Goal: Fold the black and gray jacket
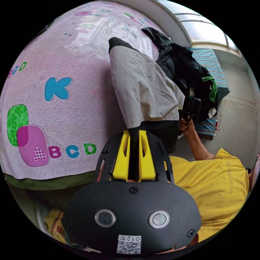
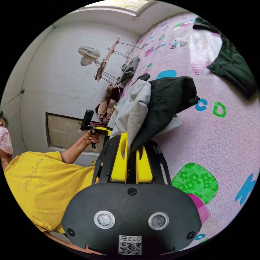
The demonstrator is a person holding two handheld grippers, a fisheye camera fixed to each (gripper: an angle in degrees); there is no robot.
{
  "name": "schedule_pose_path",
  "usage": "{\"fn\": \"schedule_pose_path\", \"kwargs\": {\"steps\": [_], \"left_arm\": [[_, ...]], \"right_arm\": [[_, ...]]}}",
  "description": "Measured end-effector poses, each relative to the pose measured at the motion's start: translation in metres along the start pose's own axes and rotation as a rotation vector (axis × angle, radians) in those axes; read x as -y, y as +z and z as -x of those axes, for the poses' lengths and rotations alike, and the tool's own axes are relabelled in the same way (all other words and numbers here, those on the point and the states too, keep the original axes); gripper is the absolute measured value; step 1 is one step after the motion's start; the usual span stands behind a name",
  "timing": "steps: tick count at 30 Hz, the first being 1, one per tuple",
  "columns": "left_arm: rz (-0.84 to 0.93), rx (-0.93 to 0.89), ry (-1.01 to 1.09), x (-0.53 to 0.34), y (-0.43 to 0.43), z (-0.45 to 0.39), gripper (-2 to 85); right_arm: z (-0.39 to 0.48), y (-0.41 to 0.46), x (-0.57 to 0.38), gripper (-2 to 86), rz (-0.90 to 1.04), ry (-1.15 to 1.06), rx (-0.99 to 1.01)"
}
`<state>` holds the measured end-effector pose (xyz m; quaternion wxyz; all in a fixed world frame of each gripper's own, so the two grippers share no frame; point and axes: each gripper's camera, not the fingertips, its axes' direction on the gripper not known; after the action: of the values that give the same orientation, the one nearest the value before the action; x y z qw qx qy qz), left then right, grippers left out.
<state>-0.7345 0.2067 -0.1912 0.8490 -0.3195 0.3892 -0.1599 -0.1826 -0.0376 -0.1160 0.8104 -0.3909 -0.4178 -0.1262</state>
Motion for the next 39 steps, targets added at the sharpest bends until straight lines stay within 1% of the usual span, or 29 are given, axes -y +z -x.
{"fn": "schedule_pose_path", "kwargs": {"steps": [7,11,18,21,26,30,34,39], "left_arm": [[-0.105,0.009,0.010,-0.091,-0.128,0.085,7.1],[-0.145,0.028,0.037,-0.144,-0.232,0.157,7.0],[-0.178,0.166,0.054,-0.221,-0.429,0.260,7.1],[-0.223,0.223,0.030,-0.251,-0.495,0.293,7.1],[-0.315,0.262,-0.058,-0.307,-0.572,0.340,7.1],[-0.342,0.290,-0.113,-0.350,-0.623,0.381,7.0],[-0.339,0.300,-0.130,-0.374,-0.669,0.426,6.8],[-0.279,0.332,-0.115,-0.382,-0.750,0.513,6.4]], "right_arm": [[0.126,0.114,0.066,-0.4,0.033,-0.121,-0.005],[0.212,0.202,0.111,-0.4,0.018,-0.171,0.002],[0.342,0.335,0.197,-0.4,0.000,-0.234,0.078],[0.393,0.385,0.235,-0.5,0.009,-0.261,0.102],[0.467,0.461,0.293,-0.5,0.060,-0.307,0.160],[0.513,0.512,0.323,-0.5,0.093,-0.328,0.175],[0.565,0.573,0.353,-0.5,0.094,-0.313,0.162],[0.613,0.656,0.398,-0.4,0.057,-0.224,0.173]]}}
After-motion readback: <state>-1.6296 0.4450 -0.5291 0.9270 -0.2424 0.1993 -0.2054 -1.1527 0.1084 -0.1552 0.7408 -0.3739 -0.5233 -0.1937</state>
